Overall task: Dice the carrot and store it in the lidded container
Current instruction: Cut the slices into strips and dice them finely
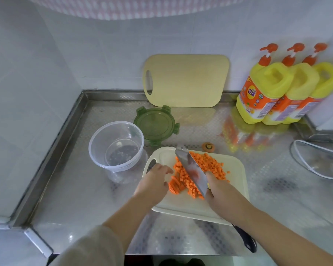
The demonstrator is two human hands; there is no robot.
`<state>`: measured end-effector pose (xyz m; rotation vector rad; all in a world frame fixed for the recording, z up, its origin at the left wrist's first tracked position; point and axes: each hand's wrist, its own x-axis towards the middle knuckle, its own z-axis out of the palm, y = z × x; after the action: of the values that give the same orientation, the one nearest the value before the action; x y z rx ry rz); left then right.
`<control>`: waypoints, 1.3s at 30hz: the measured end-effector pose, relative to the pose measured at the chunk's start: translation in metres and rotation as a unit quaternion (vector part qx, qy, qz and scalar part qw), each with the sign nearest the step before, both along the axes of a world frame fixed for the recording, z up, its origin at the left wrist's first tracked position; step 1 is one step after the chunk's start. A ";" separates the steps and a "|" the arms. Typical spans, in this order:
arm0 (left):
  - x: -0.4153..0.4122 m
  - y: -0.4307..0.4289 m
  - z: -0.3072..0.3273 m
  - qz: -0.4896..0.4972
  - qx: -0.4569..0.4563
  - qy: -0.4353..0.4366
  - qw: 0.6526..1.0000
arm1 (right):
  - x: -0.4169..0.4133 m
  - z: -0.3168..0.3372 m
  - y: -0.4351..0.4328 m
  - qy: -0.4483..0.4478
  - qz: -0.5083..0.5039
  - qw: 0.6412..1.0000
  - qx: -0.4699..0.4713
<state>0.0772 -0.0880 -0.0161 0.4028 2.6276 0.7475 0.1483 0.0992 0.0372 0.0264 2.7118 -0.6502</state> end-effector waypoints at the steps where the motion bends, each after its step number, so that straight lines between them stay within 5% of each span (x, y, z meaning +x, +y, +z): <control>1: -0.005 -0.001 0.004 -0.103 -0.074 0.034 0.991 | 0.000 -0.001 0.001 0.000 0.001 1.000 0.004; 4: -0.016 0.002 0.011 -0.301 -0.260 0.117 0.910 | -0.002 -0.004 0.004 -0.003 -0.009 1.000 0.007; 7: -0.024 0.005 0.010 -0.341 -0.296 0.135 0.882 | -0.003 -0.005 0.006 -0.013 -0.016 1.000 0.002; 20: -0.031 0.018 0.010 -0.350 -0.304 0.136 0.875 | -0.005 -0.006 0.008 -0.002 -0.024 1.000 -0.009; 27: 0.000 0.006 -0.004 -0.201 -0.347 0.129 0.907 | -0.009 -0.011 0.006 0.033 0.006 0.999 -0.013; 32: 0.023 0.004 -0.011 -0.075 -0.283 0.080 0.953 | -0.010 -0.018 0.003 0.052 0.082 0.995 0.026; 36: 0.009 -0.025 -0.006 0.013 -0.075 -0.079 0.994 | -0.014 -0.019 0.019 0.115 0.178 0.967 0.138; 39: -0.006 -0.056 0.014 0.083 0.070 -0.138 0.984 | -0.012 -0.023 0.036 0.199 0.306 0.910 0.196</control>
<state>0.0710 -0.1441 -0.0025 0.1076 2.3748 0.9704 0.1361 0.1347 0.0139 -0.9071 2.9276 0.0936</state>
